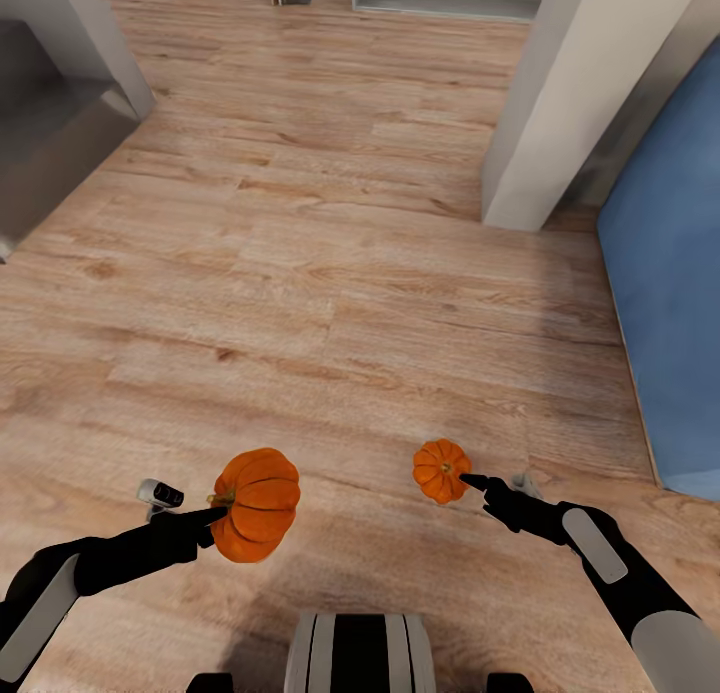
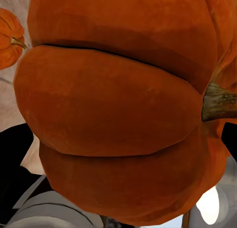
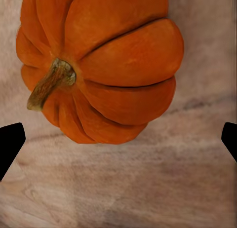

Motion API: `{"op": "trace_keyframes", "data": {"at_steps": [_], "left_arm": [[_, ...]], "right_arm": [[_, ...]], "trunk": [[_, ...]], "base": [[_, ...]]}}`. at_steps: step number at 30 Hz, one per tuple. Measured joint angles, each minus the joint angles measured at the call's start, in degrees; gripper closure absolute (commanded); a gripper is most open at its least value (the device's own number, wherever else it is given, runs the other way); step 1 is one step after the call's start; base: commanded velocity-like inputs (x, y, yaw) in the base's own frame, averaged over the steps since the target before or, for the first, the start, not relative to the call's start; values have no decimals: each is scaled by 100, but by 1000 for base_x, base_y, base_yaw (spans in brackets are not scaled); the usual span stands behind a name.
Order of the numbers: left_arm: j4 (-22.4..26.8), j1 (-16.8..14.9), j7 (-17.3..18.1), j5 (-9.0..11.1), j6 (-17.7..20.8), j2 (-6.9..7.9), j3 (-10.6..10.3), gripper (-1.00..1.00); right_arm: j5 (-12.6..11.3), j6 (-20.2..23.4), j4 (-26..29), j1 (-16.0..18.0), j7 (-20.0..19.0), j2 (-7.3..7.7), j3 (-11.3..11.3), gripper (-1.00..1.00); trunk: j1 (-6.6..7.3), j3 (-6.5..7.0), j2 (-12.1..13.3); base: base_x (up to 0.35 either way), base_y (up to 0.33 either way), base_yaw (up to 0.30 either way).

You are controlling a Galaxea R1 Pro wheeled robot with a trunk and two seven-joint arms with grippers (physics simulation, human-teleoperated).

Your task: Place each of the two pumpkins and all three candles from the living room inside a cabinet in the living room (use any cabinet), then make sure every cabinet is closed, and position the cauldron so it is next to a table in the living room.

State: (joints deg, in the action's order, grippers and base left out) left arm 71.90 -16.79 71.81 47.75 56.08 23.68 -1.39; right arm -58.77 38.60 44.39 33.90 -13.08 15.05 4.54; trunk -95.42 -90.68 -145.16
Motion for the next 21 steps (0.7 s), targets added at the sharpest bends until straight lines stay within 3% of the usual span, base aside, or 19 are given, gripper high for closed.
{"op": "trace_keyframes", "data": {"at_steps": [4, 21], "left_arm": [[0, 3, -2, 0, 0, 0, 0, 100], [-24, 3, 17, 63, 6, 8, 0, 100]], "right_arm": [[0, -5, 0, 0, 0, 1, 0, -100], [-2, -9, 4, 0, -2, 1, 0, -100]], "trunk": [[-10, -89, -5], [-10, -89, -6]], "base": [[0, 0, 0], [25, 0, 0]]}}
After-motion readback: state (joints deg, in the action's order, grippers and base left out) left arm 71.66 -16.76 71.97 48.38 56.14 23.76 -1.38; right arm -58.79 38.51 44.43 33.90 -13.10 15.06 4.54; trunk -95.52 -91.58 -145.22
